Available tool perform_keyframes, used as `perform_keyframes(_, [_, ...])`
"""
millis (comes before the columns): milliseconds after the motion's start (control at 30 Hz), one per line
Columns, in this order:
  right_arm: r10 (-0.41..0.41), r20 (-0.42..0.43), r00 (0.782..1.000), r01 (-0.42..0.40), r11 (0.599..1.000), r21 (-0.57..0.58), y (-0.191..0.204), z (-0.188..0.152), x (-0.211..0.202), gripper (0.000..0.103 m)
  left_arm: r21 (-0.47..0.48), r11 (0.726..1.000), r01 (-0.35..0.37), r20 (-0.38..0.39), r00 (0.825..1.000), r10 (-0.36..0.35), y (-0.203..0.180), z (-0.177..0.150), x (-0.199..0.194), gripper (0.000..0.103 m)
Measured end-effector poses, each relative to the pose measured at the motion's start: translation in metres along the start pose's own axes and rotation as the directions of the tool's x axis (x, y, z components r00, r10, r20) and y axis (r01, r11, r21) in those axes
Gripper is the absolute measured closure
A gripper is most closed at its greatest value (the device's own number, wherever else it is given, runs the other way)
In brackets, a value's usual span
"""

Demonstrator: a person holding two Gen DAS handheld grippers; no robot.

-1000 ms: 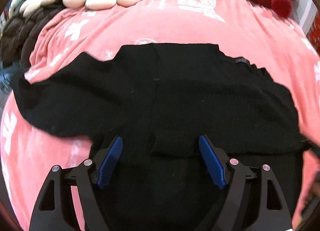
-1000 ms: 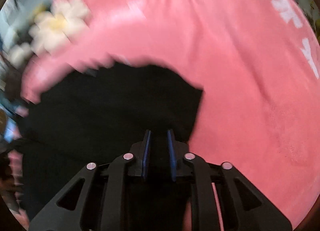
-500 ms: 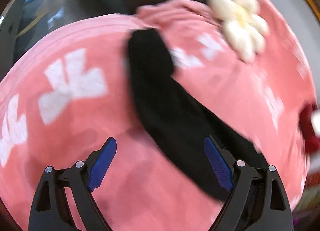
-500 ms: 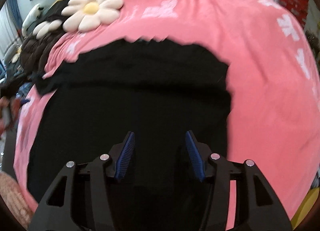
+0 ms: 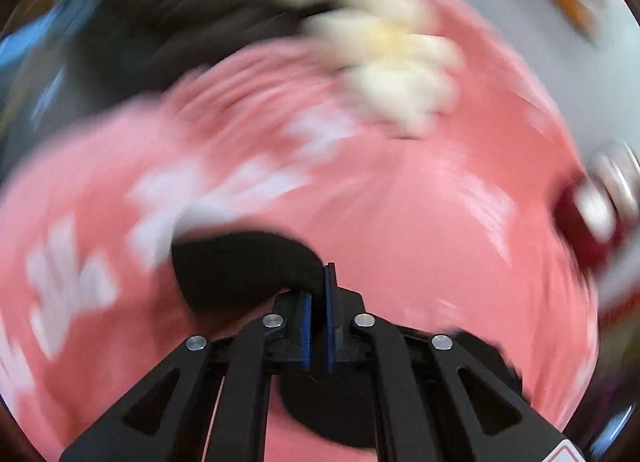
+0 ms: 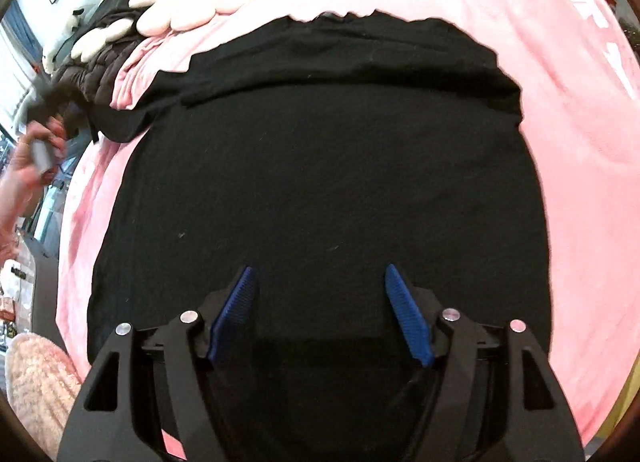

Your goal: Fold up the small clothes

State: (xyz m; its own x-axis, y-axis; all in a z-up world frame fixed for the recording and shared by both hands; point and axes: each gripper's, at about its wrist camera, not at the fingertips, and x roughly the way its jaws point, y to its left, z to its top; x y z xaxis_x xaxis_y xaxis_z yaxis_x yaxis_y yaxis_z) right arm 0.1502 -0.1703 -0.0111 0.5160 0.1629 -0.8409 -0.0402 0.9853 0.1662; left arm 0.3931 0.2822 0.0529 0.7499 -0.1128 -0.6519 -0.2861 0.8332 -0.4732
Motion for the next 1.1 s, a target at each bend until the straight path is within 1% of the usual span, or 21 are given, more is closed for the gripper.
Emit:
perform_keyframes(33, [-0.005, 0.006, 1.0, 0.005, 1.0, 0.007, -0.002, 0.001, 0.0, 0.037, 0.115, 0.992, 0.06, 0.021, 0.998, -0.063, -0.046, -0.003, -0.019, 0.101])
perform_keyframes(67, [-0.01, 0.011, 1.0, 0.009, 1.0, 0.018, -0.006, 0.001, -0.001, 0.037, 0.182, 0.977, 0.108, 0.021, 0.993, -0.114, -0.078, -0.007, -0.031, 0.101])
perform_keyframes(100, [-0.007, 0.016, 1.0, 0.006, 0.999, 0.038, -0.011, 0.002, -0.003, 0.037, 0.255, 0.952, 0.171, -0.006, 0.985, -0.175, -0.121, -0.02, -0.042, 0.1])
perform_keyframes(133, [-0.004, 0.02, 1.0, 0.003, 0.999, 0.049, -0.014, 0.002, -0.005, 0.037, 0.288, 0.936, 0.204, -0.033, 0.979, -0.203, -0.143, -0.029, -0.047, 0.099])
perform_keyframes(167, [-0.004, 0.027, 1.0, 0.002, 0.998, 0.06, -0.018, 0.003, -0.007, 0.037, 0.331, 0.91, 0.248, -0.076, 0.969, -0.237, -0.174, -0.047, -0.049, 0.098])
perform_keyframes(200, [-0.008, 0.037, 0.999, 0.005, 0.998, 0.069, -0.024, 0.003, -0.011, 0.037, 0.36, 0.89, 0.28, -0.114, 0.96, -0.256, -0.198, -0.064, -0.047, 0.089])
perform_keyframes(267, [-0.019, 0.052, 0.998, 0.015, 0.997, 0.081, -0.036, 0.002, -0.017, 0.034, 0.43, 0.838, 0.336, -0.24, 0.937, -0.253, -0.249, -0.118, -0.031, 0.044])
perform_keyframes(300, [-0.025, 0.062, 0.998, 0.02, 0.996, 0.09, -0.044, 0.001, -0.02, 0.033, 0.441, 0.829, 0.345, -0.264, 0.932, -0.248, -0.258, -0.136, -0.028, 0.04])
perform_keyframes(367, [-0.037, 0.076, 0.996, 0.029, 0.994, 0.104, -0.057, 0.002, -0.027, 0.033, 0.455, 0.806, 0.379, -0.337, 0.911, -0.237, -0.274, -0.189, -0.015, 0.04])
perform_keyframes(400, [-0.04, 0.086, 0.996, 0.03, 0.994, 0.11, -0.064, 0.005, -0.032, 0.033, 0.461, 0.804, 0.376, -0.372, 0.904, -0.209, -0.276, -0.216, -0.009, 0.04])
perform_keyframes(500, [-0.041, 0.118, 0.992, 0.029, 0.995, 0.097, -0.079, 0.025, -0.043, 0.032, 0.472, 0.818, 0.329, -0.391, 0.91, -0.141, -0.258, -0.258, -0.006, 0.04])
perform_keyframes(633, [0.028, 0.148, 0.989, -0.041, 0.995, 0.087, -0.083, 0.078, -0.037, 0.03, 0.485, 0.838, 0.25, -0.396, 0.917, -0.044, -0.217, -0.287, -0.014, 0.039])
perform_keyframes(700, [0.068, 0.148, 0.987, -0.079, 0.994, 0.071, -0.074, 0.112, -0.021, 0.03, 0.466, 0.86, 0.209, -0.407, 0.913, -0.001, -0.184, -0.295, -0.023, 0.039])
perform_keyframes(767, [0.085, 0.146, 0.986, -0.095, 0.993, 0.066, -0.062, 0.144, 0.001, 0.03, 0.452, 0.87, 0.196, -0.405, 0.914, 0.004, -0.161, -0.297, -0.034, 0.039])
perform_keyframes(833, [0.089, 0.122, 0.989, -0.099, 0.992, 0.08, -0.054, 0.166, 0.024, 0.03, 0.46, 0.868, 0.187, -0.386, 0.922, 0.006, -0.146, -0.3, -0.047, 0.037])
perform_keyframes(900, [0.068, 0.077, 0.995, -0.076, 0.991, 0.111, -0.047, 0.186, 0.054, 0.03, 0.463, 0.866, 0.186, -0.37, 0.929, -0.001, -0.134, -0.303, -0.057, 0.036])
perform_keyframes(967, [0.03, 0.028, 0.999, -0.033, 0.992, 0.118, -0.037, 0.197, 0.082, 0.03, 0.447, 0.871, 0.203, -0.373, 0.928, -0.025, -0.124, -0.304, -0.061, 0.033])
perform_keyframes(1000, [0.032, 0.011, 0.999, -0.033, 0.993, 0.118, -0.033, 0.196, 0.092, 0.035, 0.439, 0.874, 0.207, -0.376, 0.926, -0.031, -0.12, -0.306, -0.062, 0.033])
perform_keyframes(1033, [0.057, -0.017, 0.998, -0.055, 0.992, 0.117, -0.027, 0.198, 0.102, 0.064, 0.429, 0.876, 0.219, -0.378, 0.925, -0.046, -0.116, -0.308, -0.063, 0.033])
perform_keyframes(1067, [0.068, -0.027, 0.997, -0.065, 0.992, 0.109, -0.019, 0.2, 0.105, 0.097, 0.427, 0.876, 0.225, -0.376, 0.925, -0.054, -0.113, -0.308, -0.064, 0.033])
perform_keyframes(1100, [0.069, -0.009, 0.998, -0.068, 0.993, 0.094, -0.012, 0.202, 0.1, 0.099, 0.43, 0.873, 0.228, -0.372, 0.926, -0.058, -0.113, -0.308, -0.064, 0.033])
